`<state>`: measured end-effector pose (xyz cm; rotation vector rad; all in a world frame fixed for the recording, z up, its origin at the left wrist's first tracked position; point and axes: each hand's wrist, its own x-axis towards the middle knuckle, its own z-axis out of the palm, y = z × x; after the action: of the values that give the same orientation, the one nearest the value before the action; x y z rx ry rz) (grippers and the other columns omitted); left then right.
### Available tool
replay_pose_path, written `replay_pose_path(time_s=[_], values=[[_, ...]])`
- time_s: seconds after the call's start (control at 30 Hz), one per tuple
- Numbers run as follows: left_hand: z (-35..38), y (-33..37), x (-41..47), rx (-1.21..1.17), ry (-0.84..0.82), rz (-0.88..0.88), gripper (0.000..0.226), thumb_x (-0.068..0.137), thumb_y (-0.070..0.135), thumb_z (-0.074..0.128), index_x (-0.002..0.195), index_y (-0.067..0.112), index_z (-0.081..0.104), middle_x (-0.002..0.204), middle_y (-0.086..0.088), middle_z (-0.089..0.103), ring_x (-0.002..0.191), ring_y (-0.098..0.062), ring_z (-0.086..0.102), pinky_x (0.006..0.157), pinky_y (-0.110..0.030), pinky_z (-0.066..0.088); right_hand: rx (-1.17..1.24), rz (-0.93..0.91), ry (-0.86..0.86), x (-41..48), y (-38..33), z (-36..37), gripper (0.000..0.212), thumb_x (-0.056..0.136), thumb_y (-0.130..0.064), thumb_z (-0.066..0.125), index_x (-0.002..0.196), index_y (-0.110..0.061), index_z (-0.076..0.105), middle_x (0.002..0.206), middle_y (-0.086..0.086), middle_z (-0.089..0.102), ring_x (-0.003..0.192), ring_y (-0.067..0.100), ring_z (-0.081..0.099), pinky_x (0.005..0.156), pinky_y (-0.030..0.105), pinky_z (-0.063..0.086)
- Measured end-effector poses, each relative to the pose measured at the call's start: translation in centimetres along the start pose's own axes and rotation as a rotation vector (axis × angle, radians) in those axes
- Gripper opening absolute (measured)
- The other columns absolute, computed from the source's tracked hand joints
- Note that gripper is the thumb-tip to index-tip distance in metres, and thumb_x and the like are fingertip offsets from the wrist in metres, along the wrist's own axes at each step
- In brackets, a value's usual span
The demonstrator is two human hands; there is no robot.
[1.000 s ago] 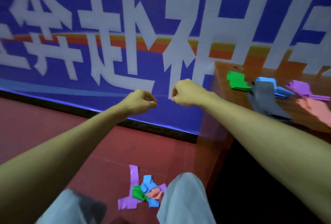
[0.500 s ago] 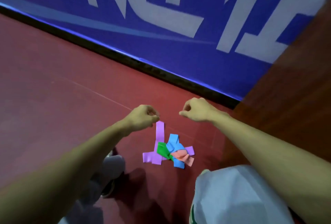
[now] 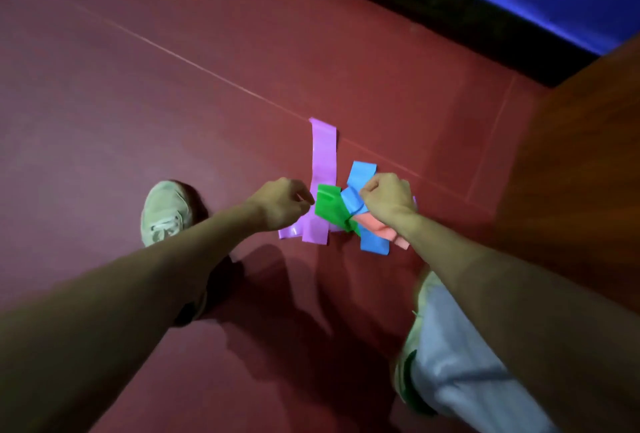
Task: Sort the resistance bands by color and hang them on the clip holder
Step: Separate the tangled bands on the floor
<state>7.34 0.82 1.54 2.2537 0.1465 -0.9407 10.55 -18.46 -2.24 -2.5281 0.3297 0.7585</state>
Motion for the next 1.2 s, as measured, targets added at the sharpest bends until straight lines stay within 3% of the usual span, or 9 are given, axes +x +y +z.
replay_pose_path(time_s=[0.17, 0.27, 0.4, 0.57, 0.63, 0.8, 0.9, 1.03, 1.2], values=[[2.0, -3.7, 3.6, -0.069, -0.050, -0.061, 0.019, 0.087, 0.004, 0.050, 0.091, 0.016, 0.064, 0.083, -0.012, 0.068, 0.074, -0.026, 0.063, 0.077, -0.035, 0.053, -0.036, -0.002, -0.030, 3.0, 1.7, 6.4, 0.035, 0.089, -0.023, 0.062, 0.118, -0.004, 0.058, 0.125, 0.019, 0.057, 0.121, 0.033, 0.050, 0.098, 0.036, 0.039], [3.1, -5.2, 4.2, -0.060, -0.110, -0.076, 0.015, 0.087, 0.005, 0.053, 0.088, 0.016, 0.064, 0.085, -0.014, 0.069, 0.074, -0.031, 0.066, 0.078, -0.041, 0.056, -0.066, 0.017, -0.032, 4.0, 2.1, 7.9, 0.036, 0.090, -0.020, 0.061, 0.121, -0.003, 0.054, 0.127, 0.020, 0.054, 0.122, 0.035, 0.048, 0.097, 0.039, 0.039], [3.1, -5.2, 3.9, -0.115, -0.110, -0.094, 0.017, 0.087, 0.003, 0.051, 0.088, 0.013, 0.065, 0.079, -0.010, 0.067, 0.069, -0.030, 0.064, 0.075, -0.038, 0.054, -0.101, 0.067, 0.041, 3.8, 2.1, 7.2, 0.028, 0.089, -0.010, 0.049, 0.114, -0.008, 0.063, 0.121, 0.020, 0.060, 0.115, 0.037, 0.055, 0.089, 0.038, 0.045], [0.6, -2.0, 1.9, -0.159, -0.067, -0.087, 0.021, 0.089, 0.002, 0.046, 0.095, 0.010, 0.065, 0.078, -0.008, 0.065, 0.063, -0.023, 0.061, 0.046, -0.016, 0.043, 0.016, 0.018, 0.035, 2.2, 0.1, 3.2, 0.019, 0.082, -0.006, 0.054, 0.091, -0.007, 0.071, 0.106, 0.020, 0.068, 0.106, 0.038, 0.059, 0.087, 0.034, 0.045], [-1.0, -0.1, 0.5, -0.173, -0.050, -0.057, 0.023, 0.090, 0.001, 0.045, 0.100, 0.005, 0.065, 0.080, -0.010, 0.064, 0.061, -0.021, 0.059, 0.043, -0.014, 0.041, 0.035, -0.031, 0.034, 1.1, -1.2, 0.2, 0.019, 0.081, -0.005, 0.058, 0.092, -0.010, 0.073, 0.105, 0.016, 0.071, 0.107, 0.033, 0.061, 0.086, 0.029, 0.042], [-5.4, 5.2, -5.1, -0.237, 0.042, 0.067, 0.022, 0.092, -0.001, 0.044, 0.099, 0.003, 0.065, 0.084, -0.014, 0.065, 0.057, -0.014, 0.059, 0.047, -0.013, 0.044, 0.008, -0.158, -0.049, -3.1, -4.4, -8.1, 0.014, 0.080, -0.003, 0.064, 0.089, -0.010, 0.074, 0.084, 0.009, 0.069, 0.077, 0.018, 0.059, 0.062, 0.024, 0.040], [-7.3, 8.2, -9.0, -0.261, 0.094, 0.138, 0.020, 0.093, 0.002, 0.045, 0.094, 0.009, 0.064, 0.084, -0.011, 0.066, 0.063, -0.015, 0.061, 0.055, -0.017, 0.045, 0.092, -0.251, -0.166, -6.9, -5.6, -12.3, 0.017, 0.081, 0.004, 0.063, 0.076, -0.011, 0.068, 0.063, 0.005, 0.060, 0.056, 0.014, 0.055, 0.067, 0.033, 0.049], [-8.0, 10.7, -13.8, -0.317, 0.156, 0.211, 0.018, 0.094, 0.005, 0.048, 0.092, 0.014, 0.063, 0.087, -0.008, 0.066, 0.067, -0.012, 0.063, 0.062, -0.020, 0.047, 0.331, -0.340, -0.197, -12.8, -6.8, -16.3, 0.017, 0.087, 0.013, 0.055, 0.096, 0.002, 0.064, 0.063, 0.006, 0.055, 0.049, 0.008, 0.055, 0.050, 0.018, 0.052], [-6.9, 11.9, -17.9, -0.482, 0.307, 0.247, 0.016, 0.091, 0.008, 0.054, 0.097, 0.019, 0.064, 0.095, -0.006, 0.069, 0.081, -0.014, 0.066, 0.073, -0.029, 0.051, 0.545, -0.473, -0.081, -18.1, -7.4, -18.3, 0.017, 0.089, 0.011, 0.054, 0.099, 0.004, 0.065, 0.068, 0.004, 0.058, 0.055, 0.005, 0.056, 0.057, 0.016, 0.050]])
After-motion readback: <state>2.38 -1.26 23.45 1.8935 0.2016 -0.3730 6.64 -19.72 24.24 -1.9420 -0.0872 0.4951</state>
